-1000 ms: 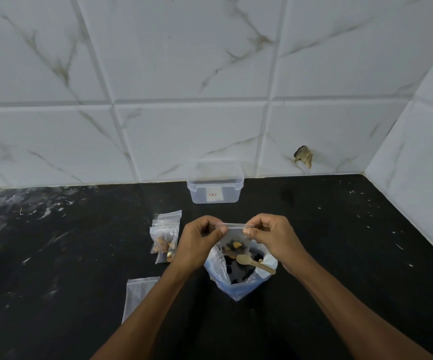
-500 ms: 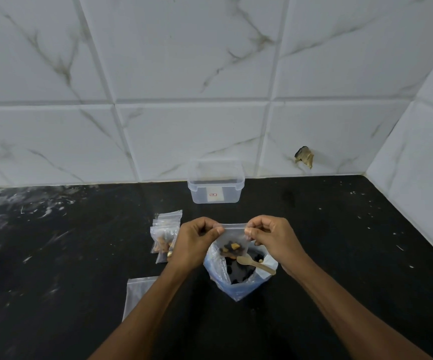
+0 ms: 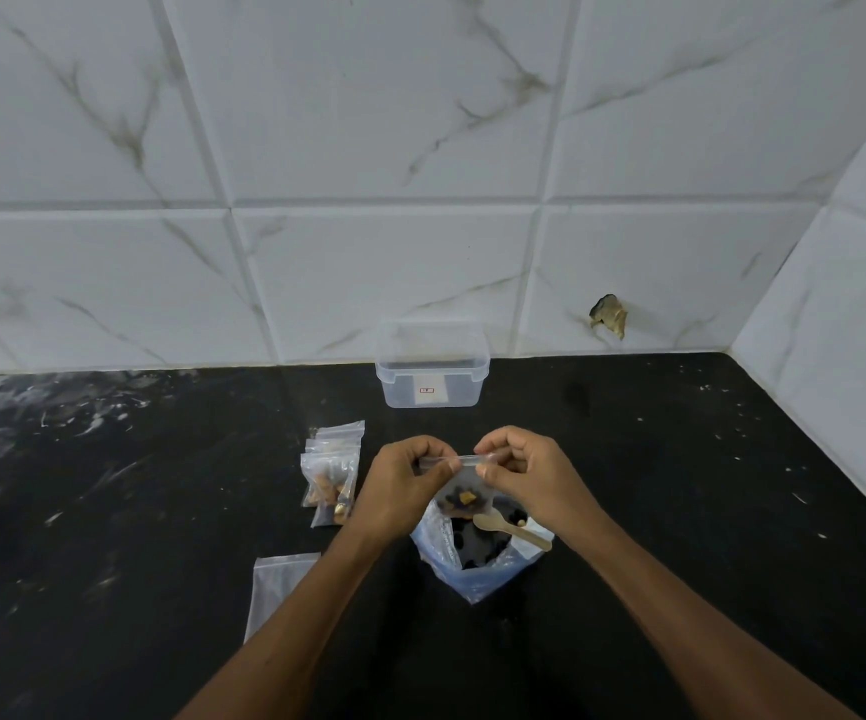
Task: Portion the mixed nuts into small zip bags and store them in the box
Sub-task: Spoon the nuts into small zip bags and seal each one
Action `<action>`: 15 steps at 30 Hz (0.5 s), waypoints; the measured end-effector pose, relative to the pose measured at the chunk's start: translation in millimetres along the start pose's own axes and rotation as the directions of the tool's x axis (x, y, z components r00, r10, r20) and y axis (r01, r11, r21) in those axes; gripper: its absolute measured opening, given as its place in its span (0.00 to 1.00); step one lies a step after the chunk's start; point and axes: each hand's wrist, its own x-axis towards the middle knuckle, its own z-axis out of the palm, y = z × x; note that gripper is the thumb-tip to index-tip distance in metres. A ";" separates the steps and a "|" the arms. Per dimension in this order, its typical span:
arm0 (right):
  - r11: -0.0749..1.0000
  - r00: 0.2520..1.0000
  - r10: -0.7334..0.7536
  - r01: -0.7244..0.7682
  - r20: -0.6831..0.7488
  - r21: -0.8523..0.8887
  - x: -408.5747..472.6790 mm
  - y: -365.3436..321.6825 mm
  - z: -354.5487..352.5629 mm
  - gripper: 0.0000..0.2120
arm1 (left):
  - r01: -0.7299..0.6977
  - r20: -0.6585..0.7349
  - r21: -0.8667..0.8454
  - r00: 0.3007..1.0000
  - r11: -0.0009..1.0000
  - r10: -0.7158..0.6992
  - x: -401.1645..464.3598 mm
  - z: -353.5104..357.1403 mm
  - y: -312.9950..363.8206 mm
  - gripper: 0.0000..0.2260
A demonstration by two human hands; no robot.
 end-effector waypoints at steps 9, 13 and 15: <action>0.992 0.996 -0.078 0.073 -0.041 -0.100 -1.1 -1.6 3.9 0.06 | -0.043 0.006 -0.022 0.999 0.999 0.043 -1.8 2.3 2.4 0.05; 0.995 0.998 -0.040 0.035 -0.050 -0.097 -0.1 0.5 0.0 0.04 | 0.004 -0.012 -0.102 1.000 0.995 -0.005 -2.9 -2.2 -0.9 0.05; 0.993 0.999 -0.021 0.015 -0.044 -0.116 -0.1 0.9 -1.4 0.04 | 0.023 -0.011 -0.100 1.000 0.995 -0.024 -3.8 -3.9 -2.4 0.06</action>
